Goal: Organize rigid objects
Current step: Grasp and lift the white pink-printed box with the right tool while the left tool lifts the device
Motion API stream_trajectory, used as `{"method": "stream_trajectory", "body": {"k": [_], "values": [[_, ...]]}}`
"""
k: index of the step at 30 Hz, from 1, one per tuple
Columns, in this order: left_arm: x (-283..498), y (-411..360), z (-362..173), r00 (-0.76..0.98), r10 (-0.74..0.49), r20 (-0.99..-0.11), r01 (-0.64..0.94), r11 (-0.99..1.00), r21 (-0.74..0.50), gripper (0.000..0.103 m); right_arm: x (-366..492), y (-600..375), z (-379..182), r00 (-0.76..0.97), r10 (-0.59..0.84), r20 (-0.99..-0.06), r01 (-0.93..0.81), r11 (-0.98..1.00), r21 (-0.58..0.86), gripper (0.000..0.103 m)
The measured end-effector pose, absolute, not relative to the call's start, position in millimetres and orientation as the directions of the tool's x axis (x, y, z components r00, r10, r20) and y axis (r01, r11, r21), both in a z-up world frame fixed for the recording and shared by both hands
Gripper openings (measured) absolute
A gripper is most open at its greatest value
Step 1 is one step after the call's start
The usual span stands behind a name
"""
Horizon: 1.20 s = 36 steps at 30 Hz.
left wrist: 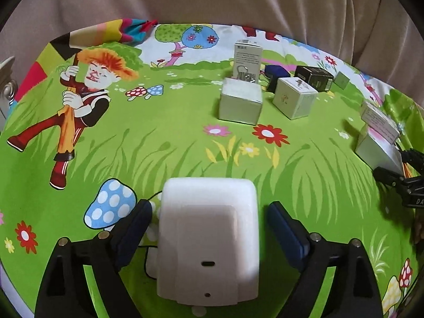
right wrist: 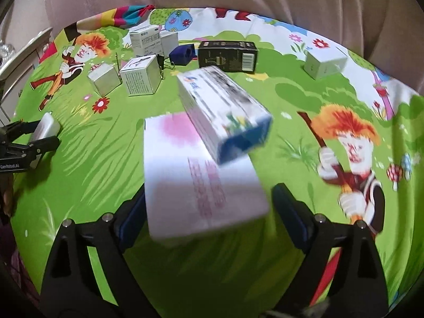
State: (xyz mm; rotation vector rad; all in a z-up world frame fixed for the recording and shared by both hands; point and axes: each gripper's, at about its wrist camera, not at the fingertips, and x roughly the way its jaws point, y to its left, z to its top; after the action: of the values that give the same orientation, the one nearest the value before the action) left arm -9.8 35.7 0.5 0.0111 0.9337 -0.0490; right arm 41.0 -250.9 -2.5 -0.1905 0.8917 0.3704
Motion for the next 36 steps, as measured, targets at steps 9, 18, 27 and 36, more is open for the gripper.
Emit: {"method": "stream_trajectory", "body": {"k": [9, 18, 27, 36], "values": [[-14.7, 39.7, 4.0, 0.619, -0.013, -0.785, 0.01, 1.0, -0.009, 0.072, 40.3, -281.7, 2.6, 0.446, 0.636, -0.63, -0.253, 0.764, 0.593, 0.069], [-18.5, 41.5, 5.9, 0.63, -0.031, -0.776, 0.014, 1.0, -0.028, 0.064, -19.7, -247.8, 17.8, 0.515, 0.489, -0.704, -0.32, 0.872, 0.371, 0.069], [-43.4, 33.3, 9.7, 0.606, -0.009, -0.795, -0.01, 1.0, -0.019, 0.064, -58.4, -232.0, 23.7, 0.576, 0.31, -0.757, -0.334, 0.934, 0.128, 0.069], [-139.7, 3.9, 158.4, 0.93, -0.021, -0.366, 0.019, 1.0, -0.008, 0.064, -148.0, -237.7, 128.8, 0.916, 0.22, -0.335, -0.237, 0.971, -0.012, 0.069]]}}
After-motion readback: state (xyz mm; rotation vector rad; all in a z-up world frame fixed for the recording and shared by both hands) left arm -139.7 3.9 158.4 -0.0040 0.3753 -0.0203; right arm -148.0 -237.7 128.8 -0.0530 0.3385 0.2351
